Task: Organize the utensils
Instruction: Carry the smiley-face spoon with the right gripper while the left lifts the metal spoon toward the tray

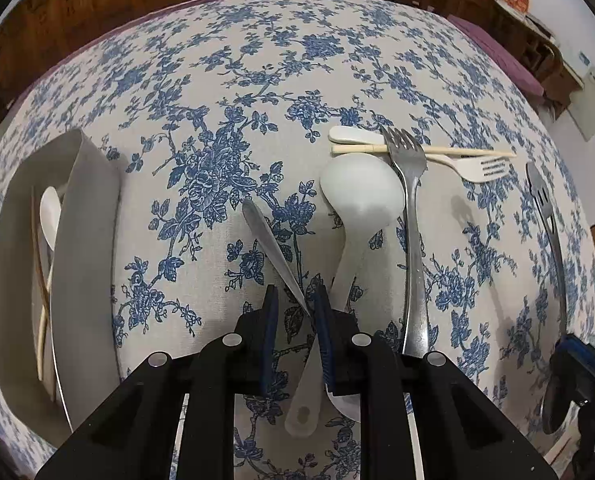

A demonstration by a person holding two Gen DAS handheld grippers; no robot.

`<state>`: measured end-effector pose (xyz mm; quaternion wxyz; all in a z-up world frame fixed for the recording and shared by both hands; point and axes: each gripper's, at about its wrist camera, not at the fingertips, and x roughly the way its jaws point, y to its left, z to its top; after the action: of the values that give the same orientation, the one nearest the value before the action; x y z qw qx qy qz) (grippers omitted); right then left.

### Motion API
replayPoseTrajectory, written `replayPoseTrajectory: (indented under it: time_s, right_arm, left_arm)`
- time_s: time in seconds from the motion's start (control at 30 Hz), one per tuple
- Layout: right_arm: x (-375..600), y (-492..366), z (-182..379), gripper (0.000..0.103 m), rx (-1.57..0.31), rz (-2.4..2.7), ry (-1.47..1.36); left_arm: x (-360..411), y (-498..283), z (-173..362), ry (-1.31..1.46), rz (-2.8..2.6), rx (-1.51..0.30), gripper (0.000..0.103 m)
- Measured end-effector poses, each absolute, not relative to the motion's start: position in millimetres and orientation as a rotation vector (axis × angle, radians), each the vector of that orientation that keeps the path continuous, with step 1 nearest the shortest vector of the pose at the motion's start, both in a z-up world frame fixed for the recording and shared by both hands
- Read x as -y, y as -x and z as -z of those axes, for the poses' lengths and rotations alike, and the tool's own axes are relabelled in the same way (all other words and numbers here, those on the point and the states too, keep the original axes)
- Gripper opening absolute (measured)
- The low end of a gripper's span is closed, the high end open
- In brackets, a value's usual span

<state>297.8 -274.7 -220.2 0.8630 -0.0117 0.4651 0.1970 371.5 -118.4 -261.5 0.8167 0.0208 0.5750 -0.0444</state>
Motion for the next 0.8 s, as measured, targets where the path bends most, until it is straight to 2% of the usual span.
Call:
replayPoseTrajectory:
  time_s: [0.2, 0.53, 0.8]
  right_arm:
    - [273.6, -297.4, 221.1, 0.007, -0.978, -0.415, 0.029]
    - [265.3, -293.1, 222.2, 0.007, -0.978, -0.431, 0.039]
    - [258.0, -292.0, 212.9, 0.007, -0.949, -0.423, 0.041]
  left_arm:
    - [107.1, -369.2, 261.6, -0.019, 0.111, -1.224, 0.003]
    - [84.1, -355.7, 259.8, 0.044, 0.137, -1.164, 0.003]
    - [73.1, -341.6, 233.5, 0.021, 0.145, -1.092, 0.003]
